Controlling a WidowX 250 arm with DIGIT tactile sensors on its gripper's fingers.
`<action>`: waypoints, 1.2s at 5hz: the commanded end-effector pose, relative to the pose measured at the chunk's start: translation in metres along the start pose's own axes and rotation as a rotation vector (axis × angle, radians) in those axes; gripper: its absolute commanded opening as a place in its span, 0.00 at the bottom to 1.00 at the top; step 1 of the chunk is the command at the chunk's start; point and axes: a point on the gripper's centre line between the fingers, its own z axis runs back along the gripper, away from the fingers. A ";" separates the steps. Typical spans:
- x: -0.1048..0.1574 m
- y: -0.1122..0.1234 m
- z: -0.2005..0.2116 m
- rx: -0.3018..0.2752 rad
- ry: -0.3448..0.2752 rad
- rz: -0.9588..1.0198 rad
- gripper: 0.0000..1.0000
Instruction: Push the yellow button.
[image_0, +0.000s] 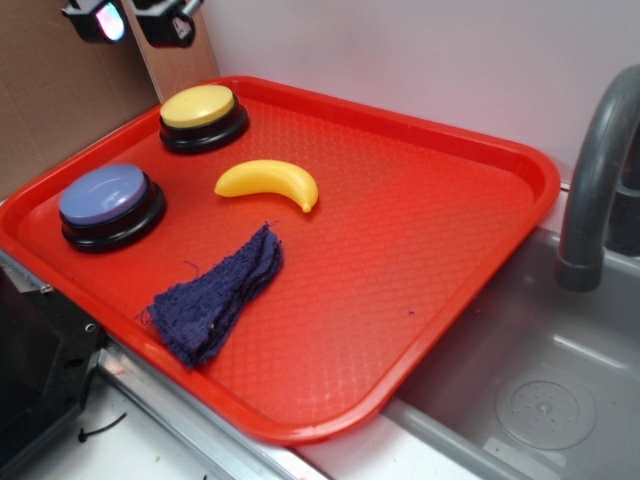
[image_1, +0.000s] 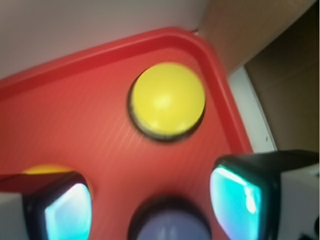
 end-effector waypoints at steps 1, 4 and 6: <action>0.035 0.022 -0.027 0.034 -0.089 0.018 1.00; 0.042 0.023 -0.056 0.049 -0.041 -0.011 1.00; 0.036 0.020 -0.059 0.070 0.003 -0.018 1.00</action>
